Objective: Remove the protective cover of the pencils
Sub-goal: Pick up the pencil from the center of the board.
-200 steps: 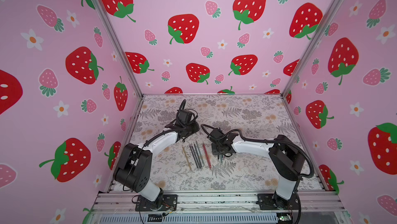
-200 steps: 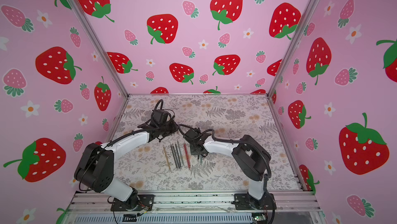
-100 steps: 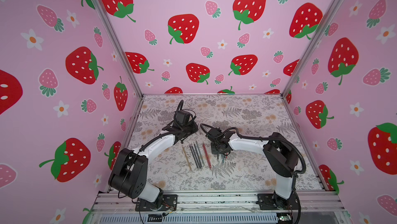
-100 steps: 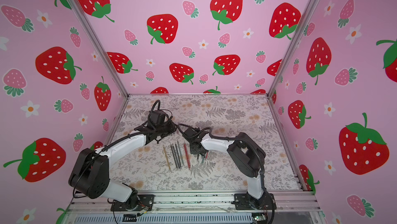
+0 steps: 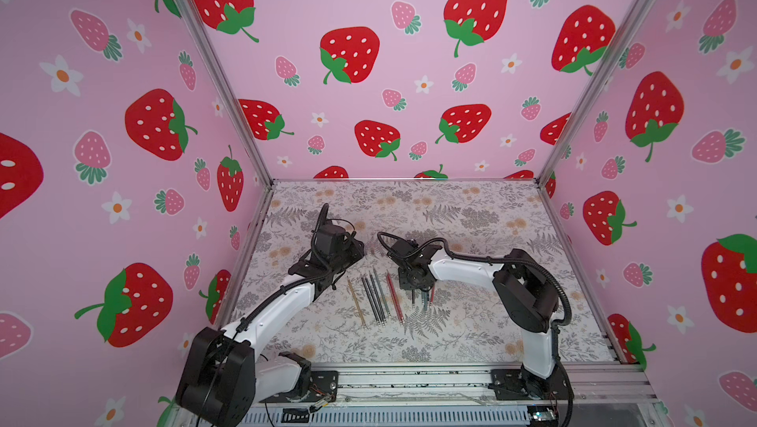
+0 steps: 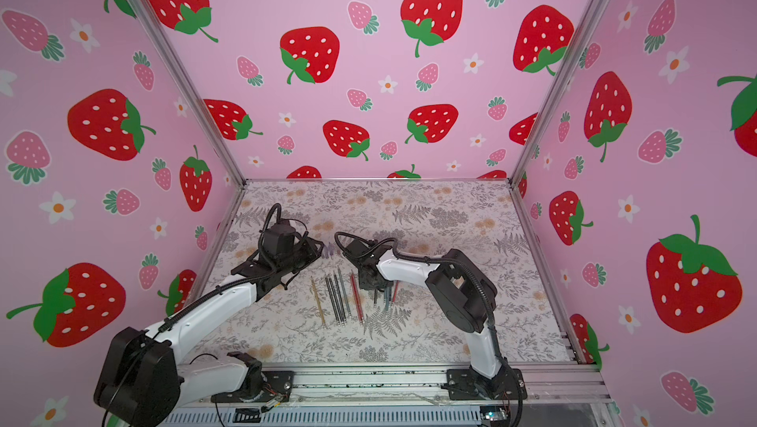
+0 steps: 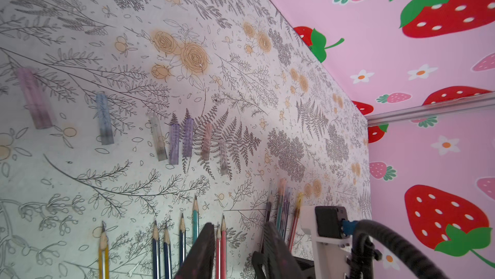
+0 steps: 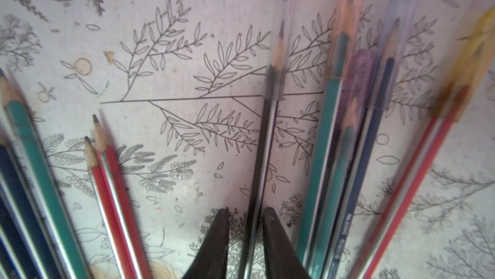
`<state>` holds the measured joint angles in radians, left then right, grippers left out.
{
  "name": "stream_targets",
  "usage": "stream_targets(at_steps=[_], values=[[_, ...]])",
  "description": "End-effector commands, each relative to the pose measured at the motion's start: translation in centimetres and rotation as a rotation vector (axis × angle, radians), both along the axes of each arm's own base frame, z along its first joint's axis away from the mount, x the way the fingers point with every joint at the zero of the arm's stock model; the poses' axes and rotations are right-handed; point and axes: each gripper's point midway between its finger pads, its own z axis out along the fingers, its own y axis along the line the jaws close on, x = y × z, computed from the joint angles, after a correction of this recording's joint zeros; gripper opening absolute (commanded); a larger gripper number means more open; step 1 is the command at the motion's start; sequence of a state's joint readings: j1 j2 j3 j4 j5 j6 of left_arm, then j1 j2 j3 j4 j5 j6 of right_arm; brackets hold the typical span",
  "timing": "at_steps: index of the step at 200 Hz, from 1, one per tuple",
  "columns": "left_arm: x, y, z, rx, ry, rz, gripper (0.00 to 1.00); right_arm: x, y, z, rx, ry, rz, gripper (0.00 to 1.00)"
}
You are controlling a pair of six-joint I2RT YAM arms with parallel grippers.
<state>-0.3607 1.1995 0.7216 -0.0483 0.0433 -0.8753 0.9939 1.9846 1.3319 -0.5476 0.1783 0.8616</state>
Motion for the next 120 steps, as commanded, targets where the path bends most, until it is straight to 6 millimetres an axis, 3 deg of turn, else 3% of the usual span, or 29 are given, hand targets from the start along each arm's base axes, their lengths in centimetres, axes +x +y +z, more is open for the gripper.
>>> stream_targets(at_steps=[1,48,120], values=[[0.1,1.6,1.2,0.002,-0.067,0.075,0.40,-1.3,-1.2,-2.7,-0.061,0.088,-0.010,0.20],[-0.4,2.5,1.6,-0.015,-0.089,0.088,0.42,-1.5,-1.0,-3.2,-0.064,0.105,-0.007,0.13],[0.1,2.3,0.9,-0.068,-0.053,0.062,0.41,-1.8,-0.8,-4.0,-0.077,0.132,0.005,0.15]])
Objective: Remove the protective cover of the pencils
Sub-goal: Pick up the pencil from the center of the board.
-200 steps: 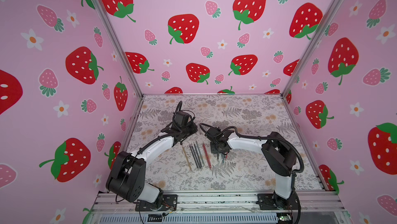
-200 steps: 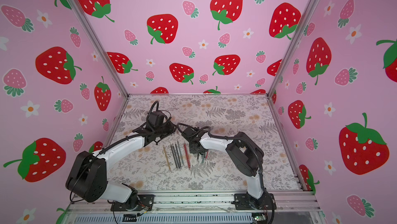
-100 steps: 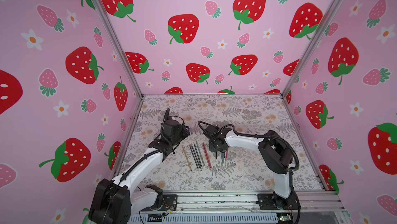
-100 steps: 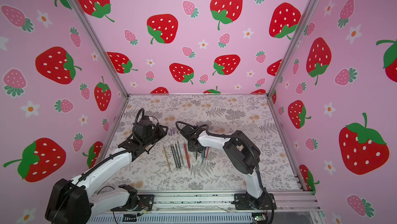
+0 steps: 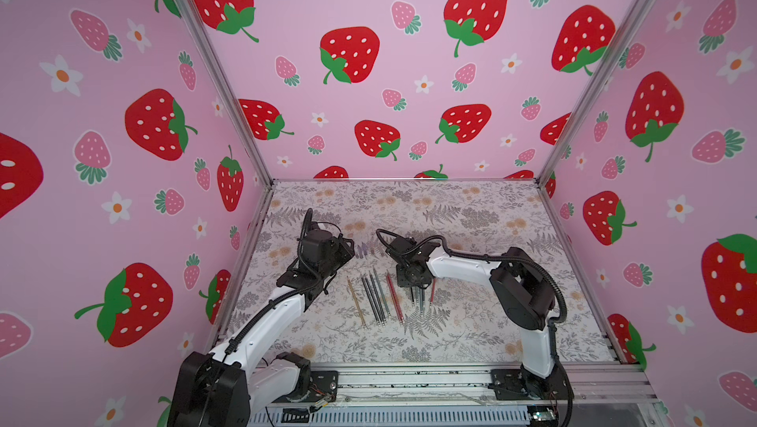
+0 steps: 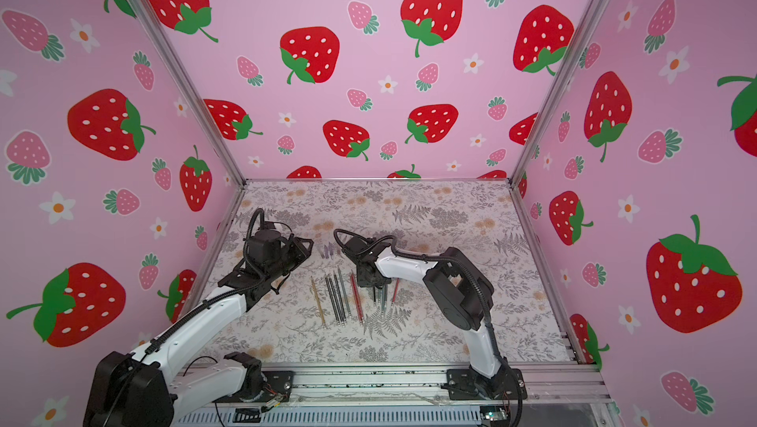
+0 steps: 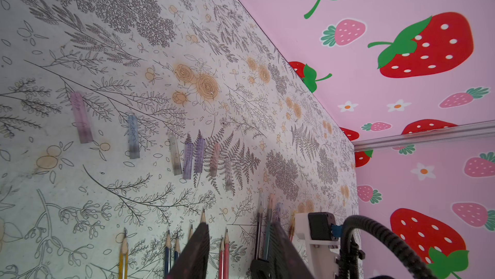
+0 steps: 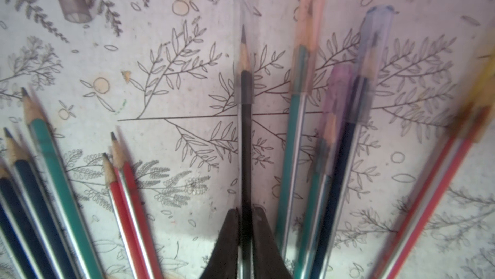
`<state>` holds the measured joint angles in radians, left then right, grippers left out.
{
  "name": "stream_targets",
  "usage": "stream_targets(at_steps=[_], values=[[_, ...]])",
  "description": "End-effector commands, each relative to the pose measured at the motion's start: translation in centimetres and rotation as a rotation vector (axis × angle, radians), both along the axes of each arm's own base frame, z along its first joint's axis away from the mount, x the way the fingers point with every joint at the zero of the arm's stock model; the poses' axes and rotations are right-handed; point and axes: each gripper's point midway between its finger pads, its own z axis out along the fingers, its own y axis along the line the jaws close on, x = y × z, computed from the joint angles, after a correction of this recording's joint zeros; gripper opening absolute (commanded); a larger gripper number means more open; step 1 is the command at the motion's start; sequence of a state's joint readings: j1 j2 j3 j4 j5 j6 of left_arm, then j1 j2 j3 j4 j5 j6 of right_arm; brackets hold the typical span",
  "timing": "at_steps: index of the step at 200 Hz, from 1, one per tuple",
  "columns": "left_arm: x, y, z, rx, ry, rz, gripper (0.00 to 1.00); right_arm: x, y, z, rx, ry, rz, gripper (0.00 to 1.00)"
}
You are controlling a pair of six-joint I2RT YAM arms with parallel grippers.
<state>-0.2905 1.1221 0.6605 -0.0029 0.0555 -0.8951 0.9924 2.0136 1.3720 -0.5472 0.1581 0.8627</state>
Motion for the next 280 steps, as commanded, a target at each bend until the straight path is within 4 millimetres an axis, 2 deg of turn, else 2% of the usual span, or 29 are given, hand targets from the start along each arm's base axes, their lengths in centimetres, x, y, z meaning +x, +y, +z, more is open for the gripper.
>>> stream_targets(at_steps=[1,23,41,85,117,139,171,237,280], values=[[0.2,-0.2,0.0,-0.026,-0.003,-0.010,0.41,-2.2,-1.9,-4.0,-0.098,0.122,0.003,0.15],[0.3,-0.3,0.3,-0.019,-0.028,-0.024,0.44,-2.2,-2.2,-4.3,-0.109,0.123,-0.006,0.22],[0.3,-0.2,0.5,-0.013,-0.051,-0.025,0.45,-2.2,-2.2,-4.4,-0.111,0.124,-0.004,0.22],[0.3,-0.6,1.4,0.002,-0.109,-0.069,0.43,-2.4,-2.1,-4.9,-0.119,0.139,-0.005,0.09],[0.1,-0.7,1.8,0.003,-0.122,-0.089,0.44,-2.4,-2.0,-4.9,-0.116,0.139,-0.001,0.04],[-0.2,-1.8,2.1,-0.028,-0.136,-0.152,0.47,-2.3,-1.7,-4.5,-0.094,0.133,0.009,0.02],[-0.5,-2.3,2.2,-0.046,-0.143,-0.178,0.50,-2.0,-0.6,-2.2,-0.018,0.070,0.042,0.00],[-0.8,-3.3,2.7,-0.093,-0.160,-0.227,0.51,-1.8,1.0,3.4,0.110,-0.093,0.121,0.00],[-0.8,-4.3,2.7,-0.139,-0.163,-0.273,0.51,-2.6,1.3,5.5,0.182,-0.169,0.170,0.00]])
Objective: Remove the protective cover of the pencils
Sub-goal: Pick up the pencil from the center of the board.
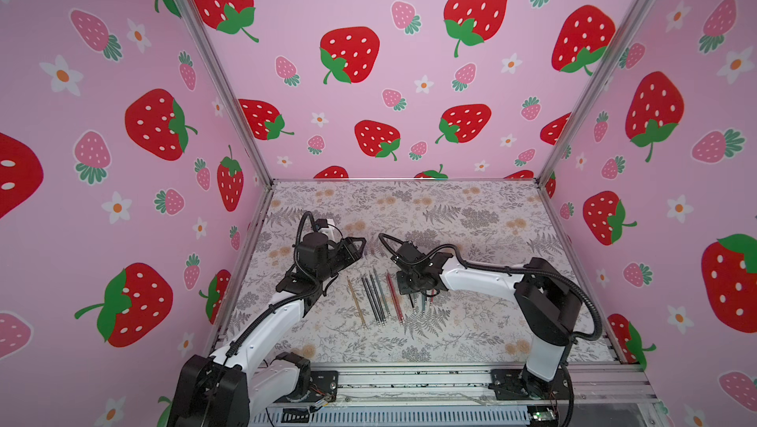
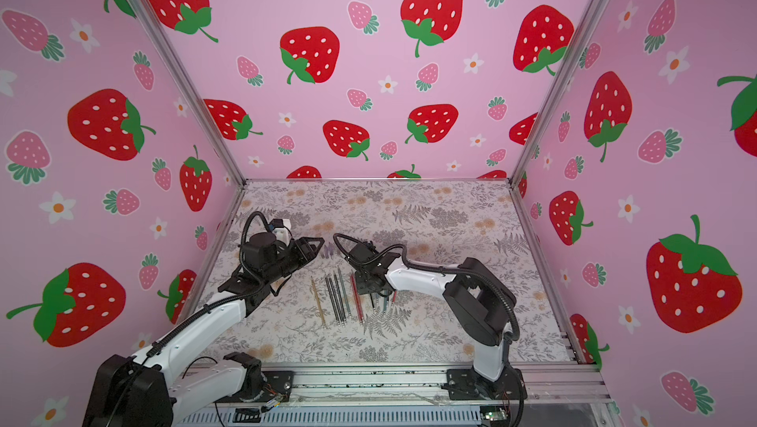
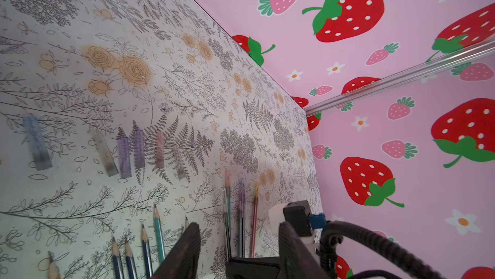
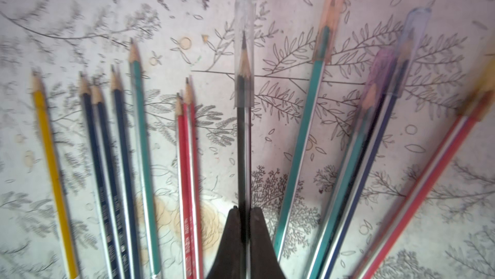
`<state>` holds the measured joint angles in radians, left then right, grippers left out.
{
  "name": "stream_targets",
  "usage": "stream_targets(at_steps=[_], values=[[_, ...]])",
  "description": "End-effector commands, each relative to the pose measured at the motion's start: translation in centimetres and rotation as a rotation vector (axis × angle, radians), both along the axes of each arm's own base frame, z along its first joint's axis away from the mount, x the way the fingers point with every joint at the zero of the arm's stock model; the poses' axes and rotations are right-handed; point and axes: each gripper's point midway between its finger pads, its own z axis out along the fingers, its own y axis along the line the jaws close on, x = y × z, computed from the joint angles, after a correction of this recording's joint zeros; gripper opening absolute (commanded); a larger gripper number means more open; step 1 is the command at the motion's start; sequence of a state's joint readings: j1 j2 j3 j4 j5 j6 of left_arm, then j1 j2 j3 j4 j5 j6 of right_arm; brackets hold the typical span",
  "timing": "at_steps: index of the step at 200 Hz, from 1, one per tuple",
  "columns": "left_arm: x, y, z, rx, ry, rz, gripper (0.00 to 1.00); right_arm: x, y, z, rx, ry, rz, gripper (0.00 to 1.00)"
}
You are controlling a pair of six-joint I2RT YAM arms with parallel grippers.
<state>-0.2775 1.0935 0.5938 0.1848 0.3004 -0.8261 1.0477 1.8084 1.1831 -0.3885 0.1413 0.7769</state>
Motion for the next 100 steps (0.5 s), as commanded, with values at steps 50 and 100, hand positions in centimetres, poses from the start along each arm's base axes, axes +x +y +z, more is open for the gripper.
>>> stream_targets(at_steps=[50,100], values=[[0.2,-2.5,0.3,-0.067,-0.012,-0.096,0.51,-0.5,1.0,3.5,0.118,-0.130,0.066,0.00],[0.4,-4.8,-0.6,-0.059,0.017,-0.147,0.52,-0.7,0.8,4.6,0.160,-0.163,0.076,0.00]])
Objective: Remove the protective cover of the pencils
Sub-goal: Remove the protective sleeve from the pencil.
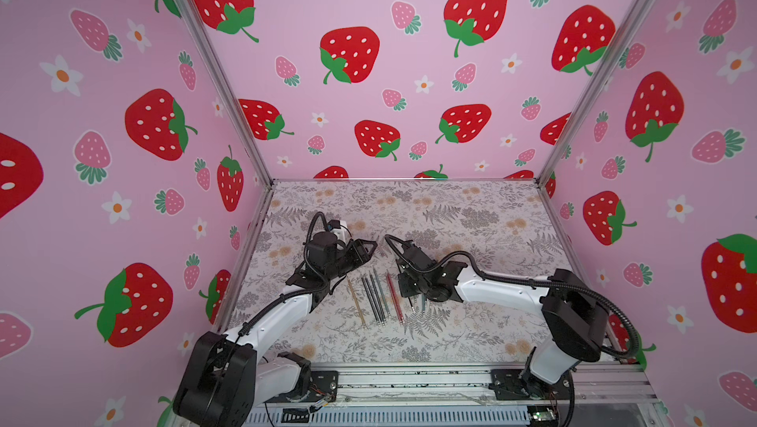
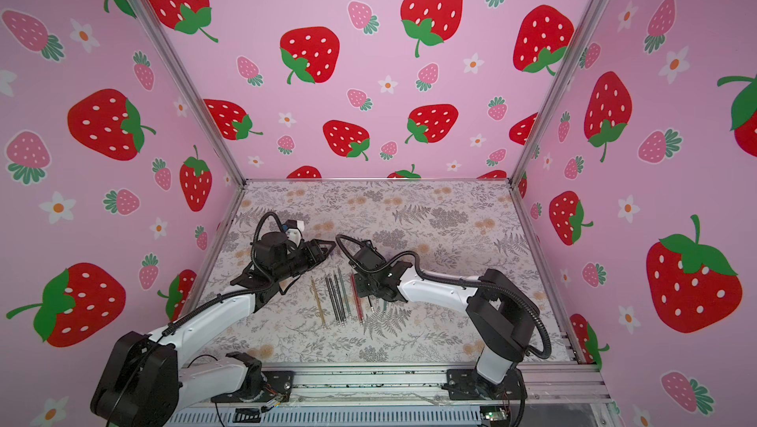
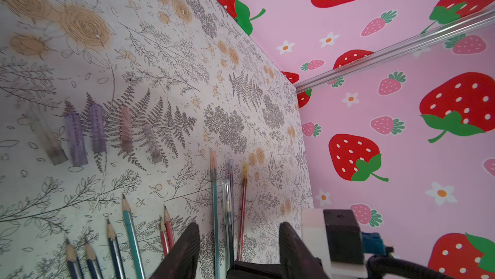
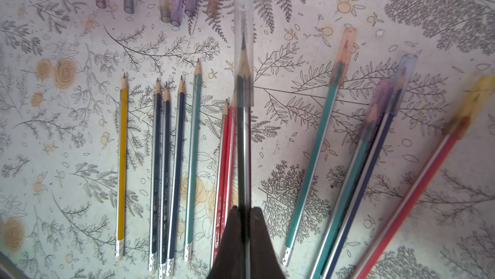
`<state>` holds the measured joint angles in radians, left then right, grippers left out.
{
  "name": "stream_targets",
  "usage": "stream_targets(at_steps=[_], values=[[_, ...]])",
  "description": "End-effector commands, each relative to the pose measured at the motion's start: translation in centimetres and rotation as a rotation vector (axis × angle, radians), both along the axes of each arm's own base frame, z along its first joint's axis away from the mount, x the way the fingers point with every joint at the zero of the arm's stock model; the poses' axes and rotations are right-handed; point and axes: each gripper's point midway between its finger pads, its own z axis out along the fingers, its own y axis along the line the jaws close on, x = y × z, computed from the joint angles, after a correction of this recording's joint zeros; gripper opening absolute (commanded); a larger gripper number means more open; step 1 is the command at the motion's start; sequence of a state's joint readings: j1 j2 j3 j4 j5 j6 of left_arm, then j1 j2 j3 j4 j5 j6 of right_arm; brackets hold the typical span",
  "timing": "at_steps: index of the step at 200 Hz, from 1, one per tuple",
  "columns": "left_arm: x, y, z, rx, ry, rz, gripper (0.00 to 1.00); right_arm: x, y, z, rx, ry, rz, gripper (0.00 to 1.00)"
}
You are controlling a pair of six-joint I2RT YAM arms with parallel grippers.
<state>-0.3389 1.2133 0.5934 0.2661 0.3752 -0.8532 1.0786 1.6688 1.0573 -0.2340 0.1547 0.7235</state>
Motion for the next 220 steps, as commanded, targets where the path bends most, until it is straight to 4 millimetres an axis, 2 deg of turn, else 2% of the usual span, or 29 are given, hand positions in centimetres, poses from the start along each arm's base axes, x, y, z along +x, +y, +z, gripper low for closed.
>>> stream_targets(at_steps=[1,47,157,180,220], values=[[0.7,-1.3,1.7,-0.025,-0.044,-0.028,0.52,0.2,0.2,1.6,0.039,-0.049,0.007,0.00],[1.0,-3.4,0.9,-0.015,-0.026,-0.068,0.54,-0.4,1.1,2.3,0.064,-0.063,0.045,0.00],[1.8,-5.2,-0.9,0.001,0.014,-0.093,0.52,-1.2,1.8,3.3,0.090,-0.083,0.084,0.00],[2.0,-5.5,-0.8,-0.001,0.013,-0.101,0.47,-1.3,2.1,3.2,0.091,-0.080,0.089,0.00],[1.9,-5.6,-1.1,0.000,0.025,-0.100,0.29,-1.5,2.3,3.2,0.096,-0.078,0.100,0.00]])
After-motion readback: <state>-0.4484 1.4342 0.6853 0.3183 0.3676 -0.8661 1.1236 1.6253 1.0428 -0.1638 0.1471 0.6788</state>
